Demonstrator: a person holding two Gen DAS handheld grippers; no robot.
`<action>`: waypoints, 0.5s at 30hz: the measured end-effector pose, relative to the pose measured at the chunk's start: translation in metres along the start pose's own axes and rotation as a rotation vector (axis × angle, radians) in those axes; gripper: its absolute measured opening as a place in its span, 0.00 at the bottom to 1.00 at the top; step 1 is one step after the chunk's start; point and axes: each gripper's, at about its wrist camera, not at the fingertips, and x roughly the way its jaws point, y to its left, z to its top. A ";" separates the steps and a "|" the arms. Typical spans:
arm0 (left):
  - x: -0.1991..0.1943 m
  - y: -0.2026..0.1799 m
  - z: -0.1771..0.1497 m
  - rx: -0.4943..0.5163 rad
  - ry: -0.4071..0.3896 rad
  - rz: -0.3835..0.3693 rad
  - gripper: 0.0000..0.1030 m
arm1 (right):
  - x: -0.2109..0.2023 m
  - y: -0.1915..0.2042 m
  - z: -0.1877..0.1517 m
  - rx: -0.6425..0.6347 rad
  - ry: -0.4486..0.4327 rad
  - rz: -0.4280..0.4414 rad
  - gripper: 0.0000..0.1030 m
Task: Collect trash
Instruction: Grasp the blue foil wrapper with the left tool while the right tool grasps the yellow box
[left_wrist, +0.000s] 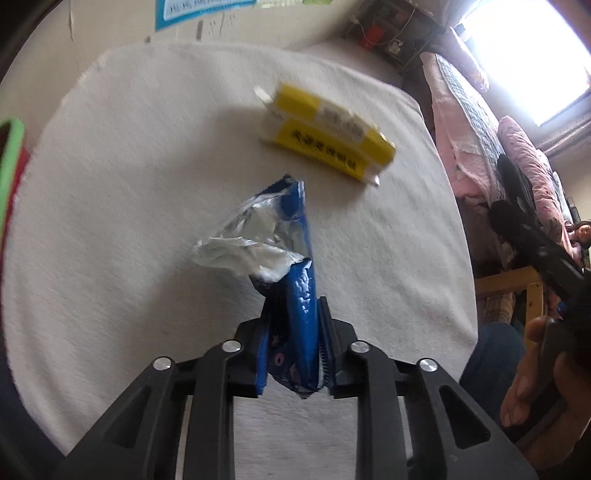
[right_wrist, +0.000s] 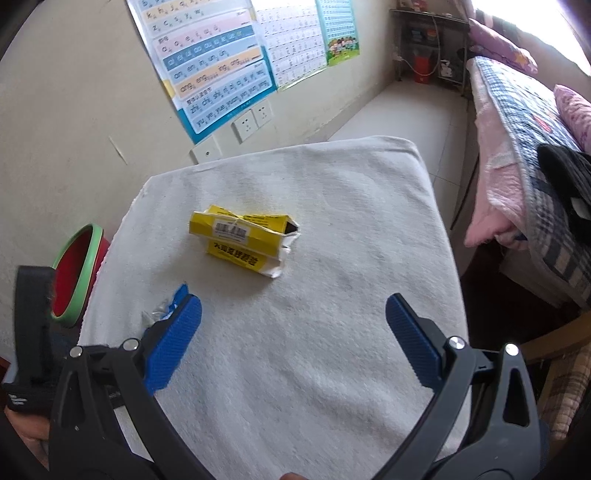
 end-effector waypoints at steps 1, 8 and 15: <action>-0.003 0.002 0.002 0.002 -0.009 0.007 0.19 | 0.003 0.004 0.002 -0.010 0.002 0.004 0.95; -0.037 0.030 0.018 0.037 -0.105 0.088 0.19 | 0.031 0.027 0.017 -0.066 0.020 0.010 0.95; -0.054 0.064 0.025 0.001 -0.150 0.071 0.20 | 0.071 0.060 0.028 -0.251 0.032 -0.079 0.95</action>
